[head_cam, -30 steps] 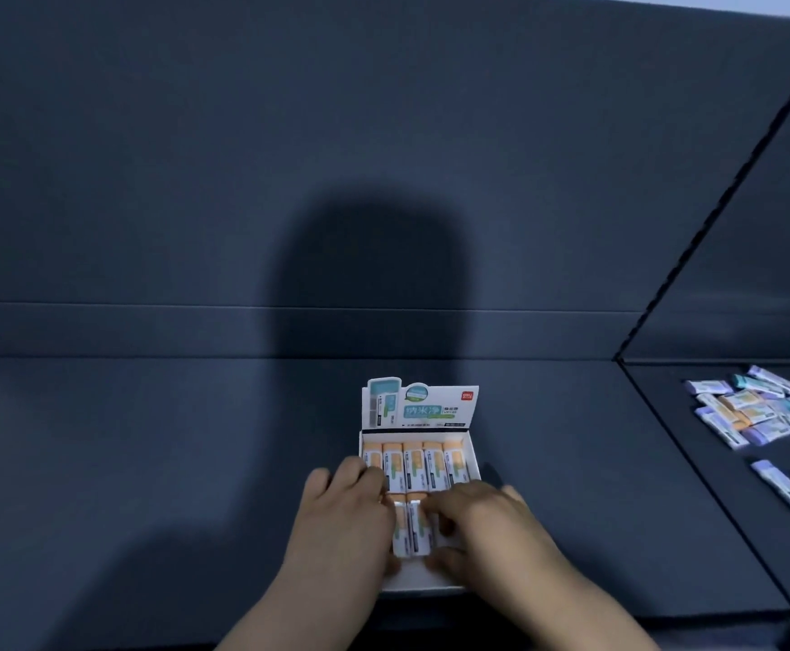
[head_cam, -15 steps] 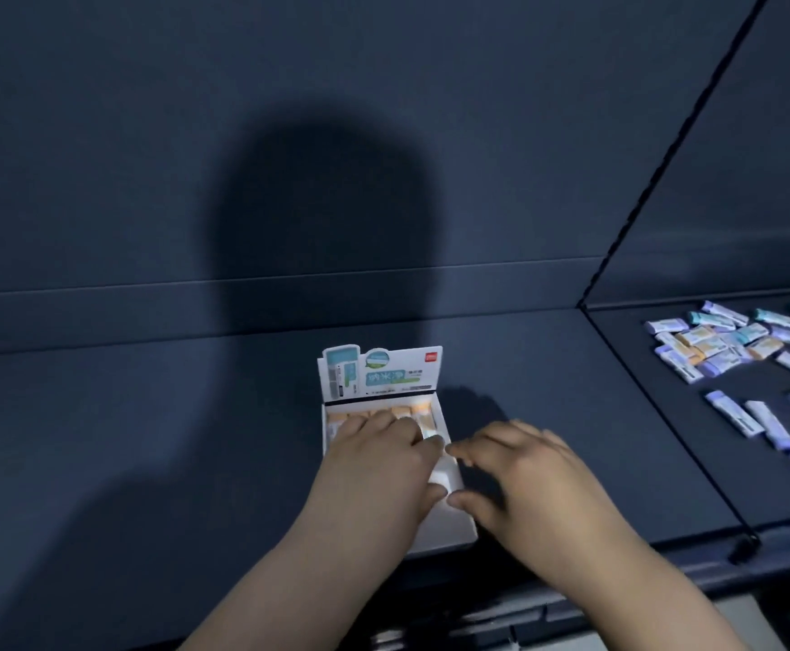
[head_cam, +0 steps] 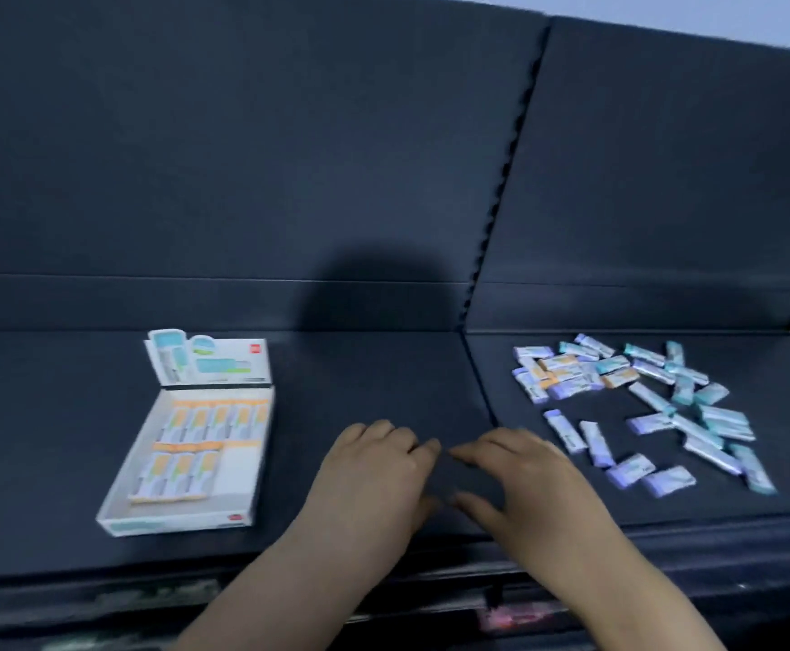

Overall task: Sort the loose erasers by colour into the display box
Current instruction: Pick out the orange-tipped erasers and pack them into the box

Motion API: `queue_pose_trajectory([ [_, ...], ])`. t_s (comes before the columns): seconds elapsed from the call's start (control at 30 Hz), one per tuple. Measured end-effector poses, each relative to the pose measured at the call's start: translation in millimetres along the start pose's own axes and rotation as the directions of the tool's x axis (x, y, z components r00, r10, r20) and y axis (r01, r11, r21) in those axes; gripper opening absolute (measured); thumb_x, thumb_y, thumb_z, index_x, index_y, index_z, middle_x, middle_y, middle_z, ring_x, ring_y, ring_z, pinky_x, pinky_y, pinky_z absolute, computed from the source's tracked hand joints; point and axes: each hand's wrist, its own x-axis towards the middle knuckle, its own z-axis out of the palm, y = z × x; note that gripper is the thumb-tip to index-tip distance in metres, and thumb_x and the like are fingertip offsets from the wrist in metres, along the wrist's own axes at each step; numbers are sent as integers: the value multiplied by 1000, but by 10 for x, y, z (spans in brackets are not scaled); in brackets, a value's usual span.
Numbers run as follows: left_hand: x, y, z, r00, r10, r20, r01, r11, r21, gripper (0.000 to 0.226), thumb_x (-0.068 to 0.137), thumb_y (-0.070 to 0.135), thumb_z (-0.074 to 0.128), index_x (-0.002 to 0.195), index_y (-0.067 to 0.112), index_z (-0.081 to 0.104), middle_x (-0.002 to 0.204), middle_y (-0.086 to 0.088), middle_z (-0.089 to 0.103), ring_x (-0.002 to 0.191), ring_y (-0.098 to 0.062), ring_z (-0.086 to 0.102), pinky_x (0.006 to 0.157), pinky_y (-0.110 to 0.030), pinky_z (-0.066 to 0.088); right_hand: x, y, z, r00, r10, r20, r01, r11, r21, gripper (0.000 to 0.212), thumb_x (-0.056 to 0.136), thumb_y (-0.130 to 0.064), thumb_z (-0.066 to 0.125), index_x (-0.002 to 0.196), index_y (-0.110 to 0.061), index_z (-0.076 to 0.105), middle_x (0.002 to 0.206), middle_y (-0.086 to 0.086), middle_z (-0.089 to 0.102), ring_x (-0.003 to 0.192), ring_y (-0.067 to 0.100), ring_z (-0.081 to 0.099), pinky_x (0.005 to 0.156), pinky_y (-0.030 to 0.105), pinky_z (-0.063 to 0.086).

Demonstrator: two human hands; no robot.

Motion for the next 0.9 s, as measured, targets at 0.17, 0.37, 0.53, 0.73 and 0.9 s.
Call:
queue_pose_trajectory([
  [0.17,201,495,213,996,-58,-74,62,997,56,59,94,53,37,146,29,22,139,7,42,127,-16,34,104,-28,22,-279,647,-214,997,45,62,-46,999,2,46,77,-42,69,119,-27,60,109,-7,61,107,16,53,93,30,42],
  [0.37,343,751,354,993,-112,-46,114,992,56,55,95,52,36,145,31,27,136,8,45,125,-15,36,103,-27,24,-392,1106,-286,992,84,96,-86,996,18,48,80,-46,64,124,-29,56,118,-10,57,116,13,48,98,25,35],
  [0.53,500,732,348,992,-101,-80,100,995,-16,53,94,46,42,144,28,33,134,6,50,123,-17,41,102,-29,27,-326,1238,-314,989,118,84,-120,993,15,46,83,-45,61,126,-30,54,119,-11,55,117,11,45,99,24,34],
  [0.73,755,563,545,985,25,-168,-23,1000,15,49,54,44,86,97,24,73,77,11,68,69,-12,65,61,-28,53,-165,1337,-377,981,181,70,-182,983,9,42,82,-40,64,121,-27,58,117,-8,56,113,14,49,96,27,38],
  [0.9,937,617,715,977,84,-198,-82,996,17,47,50,44,87,93,26,74,74,14,66,65,-9,64,58,-25,52,-42,1586,-385,960,278,18,-279,960,34,41,80,-35,68,119,-23,61,113,-4,59,108,17,52,91,27,41],
])
